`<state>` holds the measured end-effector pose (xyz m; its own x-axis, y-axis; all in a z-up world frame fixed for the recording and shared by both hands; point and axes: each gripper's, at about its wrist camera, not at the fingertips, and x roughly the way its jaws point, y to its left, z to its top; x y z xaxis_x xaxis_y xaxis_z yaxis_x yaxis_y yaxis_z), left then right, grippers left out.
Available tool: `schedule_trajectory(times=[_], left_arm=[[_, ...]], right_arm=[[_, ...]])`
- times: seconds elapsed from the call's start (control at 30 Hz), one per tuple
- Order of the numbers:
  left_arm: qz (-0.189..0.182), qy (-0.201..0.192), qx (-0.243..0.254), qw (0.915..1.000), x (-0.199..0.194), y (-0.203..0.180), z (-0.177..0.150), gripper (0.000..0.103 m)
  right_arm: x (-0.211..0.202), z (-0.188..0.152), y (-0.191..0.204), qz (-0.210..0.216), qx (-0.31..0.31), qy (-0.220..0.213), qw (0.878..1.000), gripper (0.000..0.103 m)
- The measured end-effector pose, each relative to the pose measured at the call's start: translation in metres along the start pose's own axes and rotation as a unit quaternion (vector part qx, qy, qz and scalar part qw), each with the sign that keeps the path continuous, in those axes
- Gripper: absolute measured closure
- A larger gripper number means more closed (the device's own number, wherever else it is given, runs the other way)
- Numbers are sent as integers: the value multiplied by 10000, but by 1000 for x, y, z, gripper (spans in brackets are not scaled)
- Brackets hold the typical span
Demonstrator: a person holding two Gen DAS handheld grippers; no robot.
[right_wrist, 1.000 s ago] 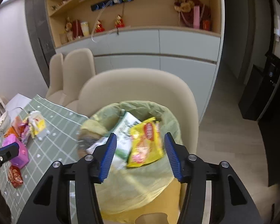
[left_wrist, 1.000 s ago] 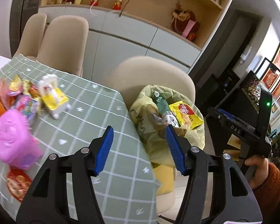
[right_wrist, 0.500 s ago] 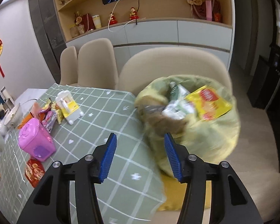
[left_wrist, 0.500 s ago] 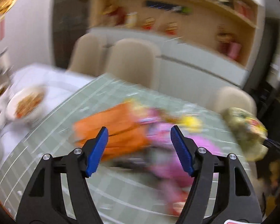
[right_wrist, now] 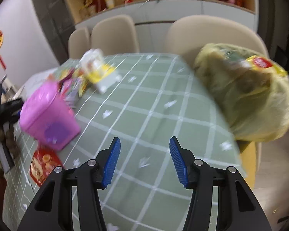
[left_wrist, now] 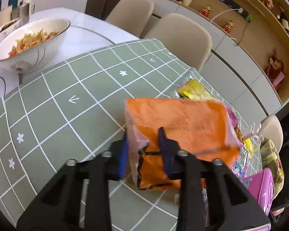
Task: Collect trash
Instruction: 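Move the left tool back to the table and grasp the orange bag, then lift the orange bag with the left tool while the right tool grasps the pink wrapper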
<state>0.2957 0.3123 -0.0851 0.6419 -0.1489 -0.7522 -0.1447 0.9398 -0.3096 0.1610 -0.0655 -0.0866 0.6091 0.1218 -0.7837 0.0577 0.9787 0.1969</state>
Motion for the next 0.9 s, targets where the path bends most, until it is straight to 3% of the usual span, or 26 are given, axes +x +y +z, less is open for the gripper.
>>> schedule_trajectory(times=[0.23, 0.3, 0.37, 0.5, 0.57, 0.7, 0.9], left_arm=[[-126, -580, -179, 9981, -38, 0, -13, 89], [-283, -587, -217, 9976, -41, 0, -13, 89], [-414, -541, -104, 9976, -44, -1, -17, 89], [-336, -405, 88, 9986, -41, 2, -19, 89], [-178, -345, 122, 9992, -39, 7, -20, 89], [-234, -275, 130, 9993, -37, 14, -23, 89], [-154, -252, 70, 9995, -38, 21, -23, 89]], right_arm=[[10, 38, 28, 621, -524, -299, 9962, 53], [21, 57, 35, 818, -581, -323, 9944, 68], [31, 69, 39, 983, -605, -298, 9929, 73], [56, 89, 53, 1213, -706, -291, 9897, 80], [69, 97, 51, 1316, -485, -218, 9899, 80], [85, 106, 48, 1595, -78, -46, 9872, 80], [80, 96, 65, 1656, -155, 49, 9861, 80]])
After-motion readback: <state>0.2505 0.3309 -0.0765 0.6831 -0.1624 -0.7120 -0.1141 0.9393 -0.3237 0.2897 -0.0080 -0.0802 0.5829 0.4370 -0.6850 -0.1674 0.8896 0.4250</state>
